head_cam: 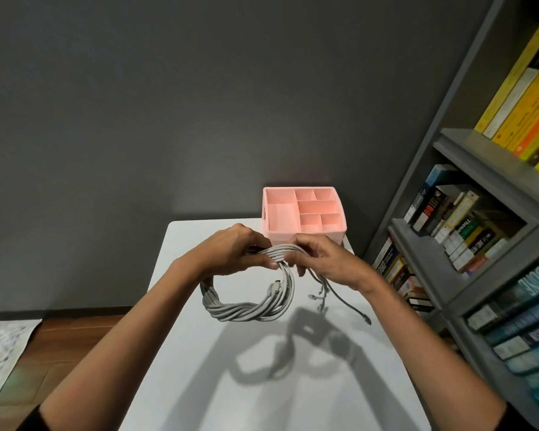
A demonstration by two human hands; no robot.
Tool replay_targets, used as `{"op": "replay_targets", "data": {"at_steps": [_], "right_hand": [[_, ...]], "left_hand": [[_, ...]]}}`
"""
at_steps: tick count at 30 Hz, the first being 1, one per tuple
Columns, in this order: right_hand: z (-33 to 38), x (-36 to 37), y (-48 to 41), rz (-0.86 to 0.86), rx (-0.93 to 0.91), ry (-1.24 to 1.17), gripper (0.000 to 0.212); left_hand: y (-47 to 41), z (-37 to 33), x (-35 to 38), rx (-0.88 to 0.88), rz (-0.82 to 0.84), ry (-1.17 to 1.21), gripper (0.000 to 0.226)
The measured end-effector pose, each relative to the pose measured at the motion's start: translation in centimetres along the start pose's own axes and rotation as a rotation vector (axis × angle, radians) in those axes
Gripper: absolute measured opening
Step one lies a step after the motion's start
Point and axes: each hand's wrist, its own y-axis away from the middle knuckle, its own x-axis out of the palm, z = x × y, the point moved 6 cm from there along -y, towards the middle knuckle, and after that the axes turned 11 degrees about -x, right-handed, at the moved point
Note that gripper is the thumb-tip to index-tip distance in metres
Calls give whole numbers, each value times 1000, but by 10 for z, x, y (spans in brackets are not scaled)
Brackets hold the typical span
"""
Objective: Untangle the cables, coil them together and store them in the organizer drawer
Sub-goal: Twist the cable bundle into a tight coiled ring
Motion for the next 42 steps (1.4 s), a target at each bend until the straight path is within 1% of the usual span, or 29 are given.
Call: {"op": "replay_targets", "data": {"at_steps": [2, 4, 5, 6, 8, 9, 10, 12, 13, 14, 17, 18, 20, 22, 23, 26, 27, 28, 30, 31, 33, 35, 37, 39, 40, 42], "right_hand": [[0, -1, 1, 0, 1, -27, 23], [-1, 2, 2, 26, 12, -119, 19], [-4, 5, 3, 47, 40, -188, 20], [-8, 8, 4, 59, 76, -265, 26], [-18, 13, 6, 68, 136, -421, 45], [-20, 14, 6, 50, 150, -492, 48], [-20, 14, 5, 17, 153, -552, 47], [-20, 14, 5, -71, 145, -601, 36], [-18, 14, 4, -120, 137, -592, 34], [-18, 14, 2, -173, 126, -568, 38], [-10, 11, -5, -369, 70, -484, 71], [-6, 10, -6, -425, 47, -466, 78], [-4, 9, -9, -479, 6, -423, 86], [-4, 7, -10, -507, -17, -355, 85], [-4, 6, -11, -514, -25, -322, 80], [0, 3, -12, -545, -39, -253, 48], [0, 1, -13, -553, -47, -240, 44], [-1, 0, -13, -553, -58, -232, 49], [-3, -1, -15, -515, -64, -238, 69], [-5, -1, -16, -489, -50, -244, 75], [-6, -2, -16, -438, -8, -255, 78], [-5, -2, -17, -419, 18, -304, 70], [-7, -2, -18, -432, 38, -384, 69], [-9, -2, -18, -449, 55, -418, 72], [-11, -1, -17, -450, 63, -432, 69], [-12, 0, -16, -426, 72, -440, 64]], "left_hand": [[0, 0, -1, -10, 59, -73, 30], [-2, -3, -5, 6, 72, -151, 26], [-2, -5, -7, 22, 63, -168, 27], [-3, -6, -8, 45, 48, -169, 30], [-2, -11, -11, 105, 2, -127, 37], [-1, -14, -12, 132, -24, -86, 40], [0, -17, -13, 154, -50, -27, 41], [3, -23, -15, 190, -103, 75, 40], [4, -27, -15, 203, -132, 97, 40], [5, -30, -16, 210, -163, 110, 40], [7, -34, -18, 206, -234, 169, 30], [7, -34, -19, 197, -246, 187, 31], [6, -31, -20, 170, -267, 210, 37], [6, -27, -21, 148, -283, 230, 37], [7, -25, -21, 136, -286, 249, 35], [8, -22, -20, 97, -275, 307, 28], [7, -22, -20, 92, -271, 316, 27], [7, -22, -19, 89, -272, 321, 26], [6, -21, -20, 88, -280, 333, 24], [7, -21, -21, 89, -286, 342, 22], [8, -22, -22, 88, -305, 369, 18], [6, -21, -20, 72, -306, 417, 17], [2, -15, -16, 26, -266, 510, 21], [-1, -9, -9, -53, -163, 678, 30], [-2, -7, -5, -97, -103, 759, 43], [-2, -2, 1, -205, 44, 865, 76]]}}
